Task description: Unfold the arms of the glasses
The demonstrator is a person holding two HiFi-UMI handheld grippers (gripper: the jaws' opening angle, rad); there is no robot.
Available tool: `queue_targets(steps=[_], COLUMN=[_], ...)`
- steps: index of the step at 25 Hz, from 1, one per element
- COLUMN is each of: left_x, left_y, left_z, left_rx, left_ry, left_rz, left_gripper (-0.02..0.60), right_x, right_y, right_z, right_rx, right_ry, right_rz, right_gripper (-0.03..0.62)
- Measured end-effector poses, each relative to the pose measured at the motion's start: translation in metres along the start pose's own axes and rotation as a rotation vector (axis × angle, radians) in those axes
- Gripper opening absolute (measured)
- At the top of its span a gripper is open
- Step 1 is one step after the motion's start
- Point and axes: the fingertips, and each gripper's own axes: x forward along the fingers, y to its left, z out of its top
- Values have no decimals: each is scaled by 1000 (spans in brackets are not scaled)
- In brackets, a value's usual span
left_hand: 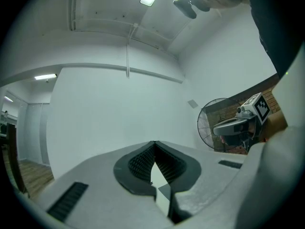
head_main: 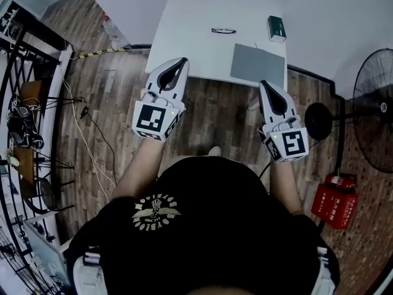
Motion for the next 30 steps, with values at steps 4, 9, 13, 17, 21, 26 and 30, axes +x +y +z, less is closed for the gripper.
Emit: queue_targets(steps=[4,9,13,17,21,26,30], left_x=[16,17,16,16,23,42,57], left_y=[-7,-7,-6,1,6,15,13], left_z=[-6,-7,-9,-10,-14,-25,-30], left_rx=[13,19,28,24,22,11,26], left_ry=[25,39,48,44,35,39,43], left_rz=[-2,19,27,38,35,37,20], left_gripper=[6,6,6,6,6,6,6], right_x=[5,11,17,25,30,35,39], right_y=[-22,-30,-29,-26,-31,-46,-60], right_z=[-6,-9,-12,-18,-17,-16,-18], right_rx=[17,31,36,33,20,-6,-9], right_ry=[0,-3,-6,4,-4,1,7], right_rz=[2,27,47,53,33,-23,-39], right_gripper=[0,0,0,0,0,0,0])
